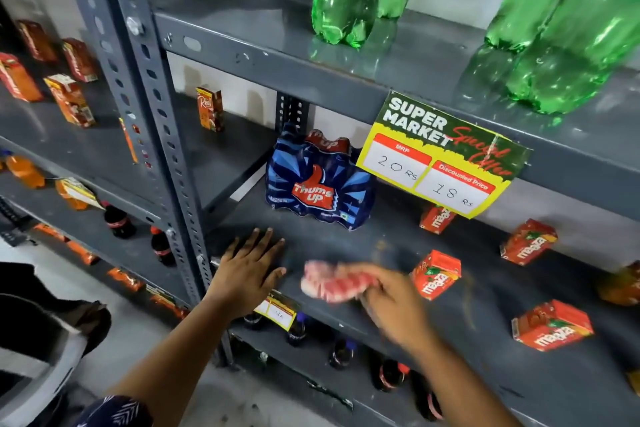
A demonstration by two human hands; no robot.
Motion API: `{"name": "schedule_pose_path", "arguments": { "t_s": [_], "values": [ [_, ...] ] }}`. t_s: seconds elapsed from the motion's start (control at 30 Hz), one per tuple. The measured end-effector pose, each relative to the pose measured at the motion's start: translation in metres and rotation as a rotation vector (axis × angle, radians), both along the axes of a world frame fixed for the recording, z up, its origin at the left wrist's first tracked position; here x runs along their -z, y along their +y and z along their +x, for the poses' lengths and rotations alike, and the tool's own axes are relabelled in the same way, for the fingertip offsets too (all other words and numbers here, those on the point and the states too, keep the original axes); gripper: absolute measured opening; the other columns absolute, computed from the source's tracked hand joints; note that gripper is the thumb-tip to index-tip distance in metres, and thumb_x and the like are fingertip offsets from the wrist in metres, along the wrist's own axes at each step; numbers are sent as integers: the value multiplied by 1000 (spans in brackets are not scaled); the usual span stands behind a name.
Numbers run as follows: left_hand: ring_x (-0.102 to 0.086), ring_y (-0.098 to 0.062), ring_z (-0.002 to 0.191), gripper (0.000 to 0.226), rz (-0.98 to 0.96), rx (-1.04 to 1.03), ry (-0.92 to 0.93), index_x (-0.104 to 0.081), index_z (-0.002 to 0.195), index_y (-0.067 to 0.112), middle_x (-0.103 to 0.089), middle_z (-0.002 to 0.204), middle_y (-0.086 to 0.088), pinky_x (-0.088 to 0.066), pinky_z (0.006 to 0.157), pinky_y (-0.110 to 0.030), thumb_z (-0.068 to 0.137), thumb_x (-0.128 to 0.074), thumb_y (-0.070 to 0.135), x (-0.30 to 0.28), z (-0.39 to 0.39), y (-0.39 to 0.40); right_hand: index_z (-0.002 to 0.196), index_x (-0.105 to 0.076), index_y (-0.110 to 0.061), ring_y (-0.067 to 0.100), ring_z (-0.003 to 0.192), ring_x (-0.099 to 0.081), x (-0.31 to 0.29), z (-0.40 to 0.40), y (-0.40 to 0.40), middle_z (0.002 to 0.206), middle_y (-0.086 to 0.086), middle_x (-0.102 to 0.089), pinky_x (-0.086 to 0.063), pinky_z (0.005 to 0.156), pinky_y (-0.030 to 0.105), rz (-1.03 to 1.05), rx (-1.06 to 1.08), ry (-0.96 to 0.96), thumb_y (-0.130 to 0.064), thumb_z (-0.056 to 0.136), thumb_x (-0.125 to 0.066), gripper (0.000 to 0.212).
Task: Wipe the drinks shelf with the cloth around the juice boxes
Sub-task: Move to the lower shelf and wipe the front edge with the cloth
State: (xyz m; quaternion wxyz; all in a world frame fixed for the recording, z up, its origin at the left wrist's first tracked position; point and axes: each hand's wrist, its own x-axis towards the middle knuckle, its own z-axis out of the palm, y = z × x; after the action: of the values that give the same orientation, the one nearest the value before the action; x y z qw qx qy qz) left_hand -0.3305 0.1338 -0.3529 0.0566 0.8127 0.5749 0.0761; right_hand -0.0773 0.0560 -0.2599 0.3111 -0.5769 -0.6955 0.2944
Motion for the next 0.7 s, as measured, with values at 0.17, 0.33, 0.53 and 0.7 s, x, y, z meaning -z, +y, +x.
{"name": "schedule_pose_path", "arguments": {
  "t_s": [0.17, 0.33, 0.53, 0.7],
  "values": [
    [7, -14, 144, 73, 2, -17, -9, -9, 149, 35, 4, 154, 10, 5, 116, -42, 85, -1, 69, 2, 0, 1, 123, -56, -39, 17, 114, -59, 2, 1, 77, 129, -6, -61, -47, 97, 34, 49, -21, -321, -7, 83, -50, 52],
    [4, -13, 144, 75, -3, -32, 10, -11, 148, 36, 2, 155, 11, 4, 116, -42, 83, -2, 71, 3, 1, 2, 134, -47, -35, 14, 137, -34, 51, -7, 47, 147, -4, -42, -25, 115, 36, 56, -5, -454, -5, 87, -46, 56],
    [5, -12, 144, 72, -15, -29, 19, -11, 149, 35, 0, 157, 10, 3, 117, -42, 84, -5, 67, 0, 0, 2, 127, -55, -35, 10, 133, -41, 53, 5, -2, 141, -7, -50, -23, 116, 31, 78, -14, -416, -1, 79, -48, 59],
    [6, -12, 144, 72, -19, -31, 45, -8, 149, 35, 2, 157, 9, 3, 116, -42, 84, -4, 67, 1, 1, 2, 126, -57, -31, 13, 131, -44, 49, 11, -11, 138, -4, -52, -23, 112, 27, 107, -8, -391, 1, 77, -50, 58]
  ]
}}
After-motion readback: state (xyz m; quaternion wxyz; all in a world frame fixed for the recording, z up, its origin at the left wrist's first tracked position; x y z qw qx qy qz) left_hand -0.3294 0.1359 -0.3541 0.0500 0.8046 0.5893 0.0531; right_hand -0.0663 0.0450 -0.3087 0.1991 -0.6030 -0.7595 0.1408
